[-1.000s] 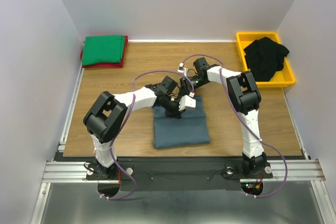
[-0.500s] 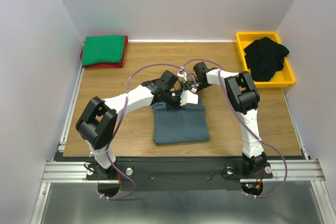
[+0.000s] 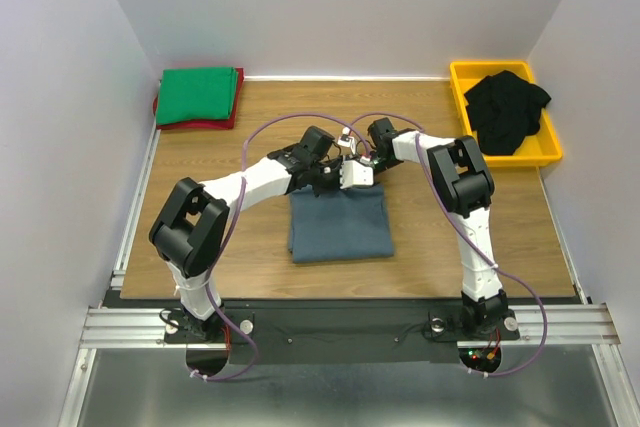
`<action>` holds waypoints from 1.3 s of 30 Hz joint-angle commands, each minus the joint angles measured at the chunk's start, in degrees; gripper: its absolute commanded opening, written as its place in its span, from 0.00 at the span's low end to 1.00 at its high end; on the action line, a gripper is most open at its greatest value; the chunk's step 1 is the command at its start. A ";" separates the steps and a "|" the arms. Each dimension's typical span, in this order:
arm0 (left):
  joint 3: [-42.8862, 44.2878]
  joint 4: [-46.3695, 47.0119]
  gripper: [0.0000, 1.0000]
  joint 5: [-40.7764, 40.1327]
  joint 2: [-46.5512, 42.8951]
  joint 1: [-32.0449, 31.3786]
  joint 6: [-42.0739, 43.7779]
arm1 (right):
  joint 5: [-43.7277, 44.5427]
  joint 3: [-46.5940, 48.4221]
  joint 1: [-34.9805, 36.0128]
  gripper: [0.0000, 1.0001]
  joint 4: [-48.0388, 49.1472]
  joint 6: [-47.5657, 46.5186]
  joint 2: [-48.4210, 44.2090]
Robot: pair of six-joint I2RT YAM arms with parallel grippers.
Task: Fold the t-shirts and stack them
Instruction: Fold the tshirt
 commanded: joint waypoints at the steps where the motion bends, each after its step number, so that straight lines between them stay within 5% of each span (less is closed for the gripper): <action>1: -1.51 8.81 0.00 -2.91 -0.58 0.42 0.36 | 5.69 0.06 0.83 0.28 -1.56 -2.25 3.27; 16: -4.14 13.48 0.00 -4.50 -1.55 0.68 1.15 | 7.44 2.51 0.04 0.32 -2.79 -2.43 2.92; 23: -5.91 13.84 0.00 -3.19 0.39 0.86 2.82 | 24.03 12.17 -4.96 0.49 -8.32 -4.97 -2.43; 27: -5.65 13.93 0.00 -2.48 1.44 0.86 3.08 | 27.83 14.30 -7.51 0.50 -11.04 -6.82 -6.30; 39: -4.85 14.10 0.00 -1.86 2.15 1.12 3.44 | 18.35 3.41 -10.42 0.53 -17.73 -12.61 -13.43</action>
